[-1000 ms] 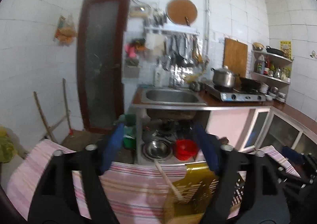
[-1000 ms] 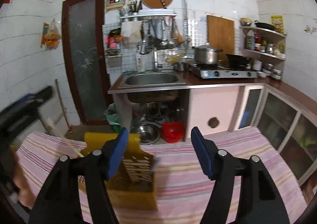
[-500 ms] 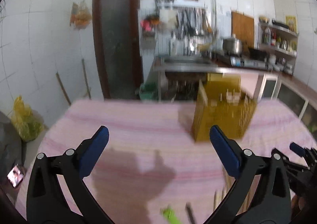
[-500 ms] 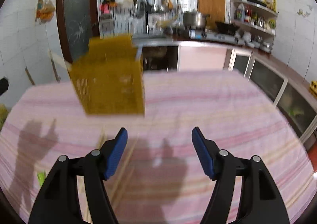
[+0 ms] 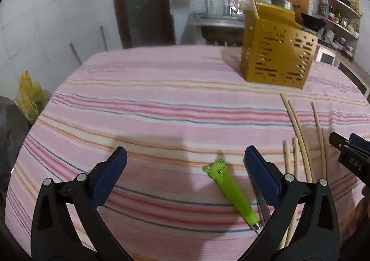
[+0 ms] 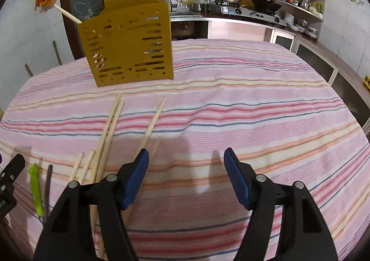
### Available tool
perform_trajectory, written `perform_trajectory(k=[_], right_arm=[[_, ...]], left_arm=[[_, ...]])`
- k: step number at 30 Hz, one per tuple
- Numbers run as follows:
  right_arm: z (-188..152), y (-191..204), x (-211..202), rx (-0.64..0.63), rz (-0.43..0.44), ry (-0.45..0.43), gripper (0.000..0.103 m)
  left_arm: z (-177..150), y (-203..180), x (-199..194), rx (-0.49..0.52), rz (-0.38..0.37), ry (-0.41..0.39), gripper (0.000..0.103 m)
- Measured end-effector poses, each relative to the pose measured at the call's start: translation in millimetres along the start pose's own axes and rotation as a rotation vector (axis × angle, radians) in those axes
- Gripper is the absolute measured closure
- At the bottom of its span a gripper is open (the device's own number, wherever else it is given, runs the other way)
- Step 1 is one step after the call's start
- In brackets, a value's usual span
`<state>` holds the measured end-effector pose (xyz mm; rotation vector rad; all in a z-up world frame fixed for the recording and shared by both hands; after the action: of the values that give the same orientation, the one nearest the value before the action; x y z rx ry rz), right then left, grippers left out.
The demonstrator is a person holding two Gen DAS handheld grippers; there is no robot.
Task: Organize utensils
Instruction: 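Grasp the green frog-handled fork with the left tool while the right tool grasps a chopstick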
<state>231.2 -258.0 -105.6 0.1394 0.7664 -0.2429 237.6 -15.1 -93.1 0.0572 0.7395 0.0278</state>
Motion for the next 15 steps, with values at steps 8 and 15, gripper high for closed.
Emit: perform_trajectory(k=[8, 15], right_arm=[[-9.0, 7.8, 10.3, -0.022, -0.017, 0.058, 0.037], [-12.4, 18.6, 12.4, -0.030, 0.002, 0.085, 0.060]], left_arm=[[-7.8, -2.5, 13.7, -0.004, 0.005, 0.072, 0.005], [-16.4, -5.9, 23.3, -0.018, -0.010, 0.142, 0.018]])
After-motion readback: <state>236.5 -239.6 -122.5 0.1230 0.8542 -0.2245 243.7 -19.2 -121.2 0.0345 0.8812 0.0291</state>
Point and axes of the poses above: each gripper's, at about its wrist camera, not at the fingertips, and x roughly the way its jaws point, y to its left, z to its top, the point moved 9 cm from there along x, roughly the way its jaws point
